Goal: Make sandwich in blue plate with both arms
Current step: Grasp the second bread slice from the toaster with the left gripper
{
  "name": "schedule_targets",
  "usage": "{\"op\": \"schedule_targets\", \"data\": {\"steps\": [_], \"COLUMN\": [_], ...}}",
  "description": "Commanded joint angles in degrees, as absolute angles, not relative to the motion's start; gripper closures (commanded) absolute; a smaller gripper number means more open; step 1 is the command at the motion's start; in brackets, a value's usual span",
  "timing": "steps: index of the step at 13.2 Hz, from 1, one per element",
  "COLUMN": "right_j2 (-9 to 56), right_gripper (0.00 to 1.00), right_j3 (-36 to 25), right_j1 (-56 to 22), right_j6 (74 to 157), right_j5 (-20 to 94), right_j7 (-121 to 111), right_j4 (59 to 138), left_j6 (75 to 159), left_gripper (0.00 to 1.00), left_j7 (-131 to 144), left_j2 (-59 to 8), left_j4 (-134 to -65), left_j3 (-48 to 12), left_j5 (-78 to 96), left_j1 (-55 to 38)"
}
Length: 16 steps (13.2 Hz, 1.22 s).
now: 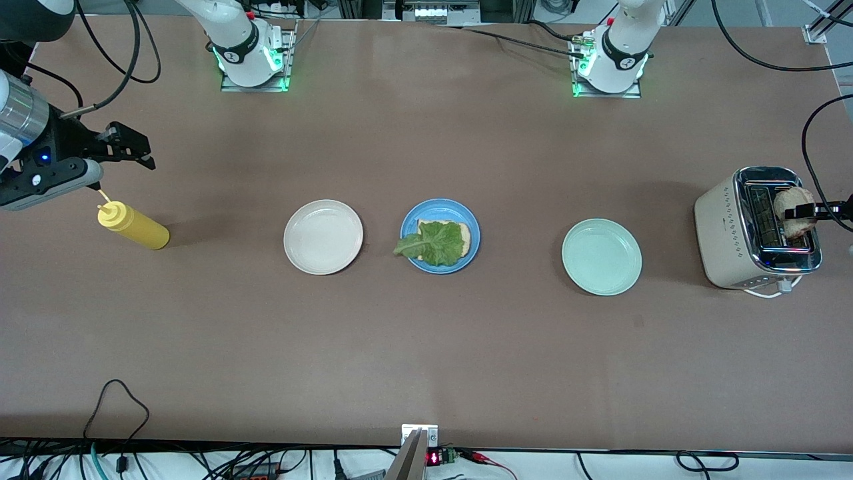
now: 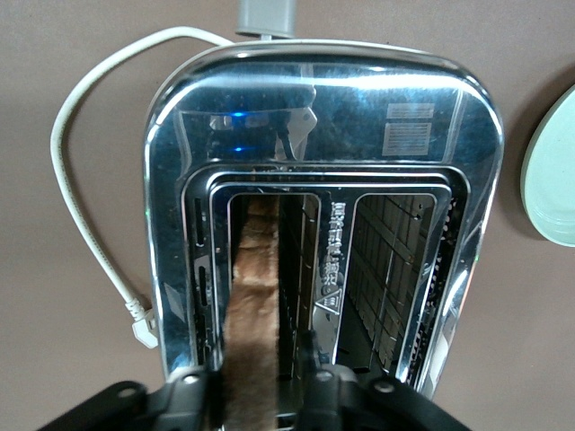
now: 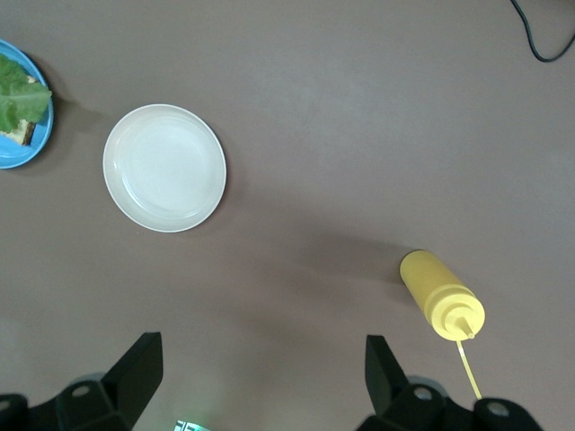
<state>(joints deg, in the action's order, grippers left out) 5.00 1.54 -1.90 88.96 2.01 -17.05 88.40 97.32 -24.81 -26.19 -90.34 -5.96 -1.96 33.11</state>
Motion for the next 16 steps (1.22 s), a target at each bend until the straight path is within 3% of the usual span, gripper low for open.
{"op": "schedule_targets", "data": {"steps": [1,5,8,10,12,14,16], "right_j2": [5.18,5.45,5.1,5.8,6.06,5.98,6.15], "right_gripper": [0.0,0.0,0.0,0.0,0.0,0.0,0.0], "right_j3": [-0.87,-2.55,-1.94,-1.67,-0.01,2.19,2.02], "right_j1": [-2.02,-0.88,-1.14,-1.49,-2.02,-1.93,-1.85], "right_j6": [88.5,88.68,88.59,88.25,87.89,87.89,88.24], "right_j5": [1.23,0.88,0.89,0.79,-0.78,-1.23,-1.23], "right_j7": [-15.91,-15.65,-15.73,-15.38,-8.04,-4.22,-4.31], "right_j4": [87.54,87.63,87.63,87.8,87.63,87.63,87.63], "left_j6": [93.19,83.18,67.38,63.73,66.25,76.93,86.62], "left_gripper": [0.99,0.99,0.99,0.99,0.99,0.99,0.99], "left_j7": [-26.1,-25.66,-19.99,-11.56,-1.1,4.28,11.21], "left_j2": [-25.76,-19.26,-18.11,-16.97,-17.05,-17.66,-19.93], "left_j4": [-88.95,-82.91,-72.45,-72.85,-76.62,-82.24,-86.12], "left_j3": [-6.68,-9.56,-19.91,-29.84,-36.61,-42.08,-43.07], "left_j5": [-2.81,-2.73,-1.68,2.77,9.98,12.13,12.22], "left_j1": [34.88,34.28,34.19,34.89,33.23,29.82,22.28]}}
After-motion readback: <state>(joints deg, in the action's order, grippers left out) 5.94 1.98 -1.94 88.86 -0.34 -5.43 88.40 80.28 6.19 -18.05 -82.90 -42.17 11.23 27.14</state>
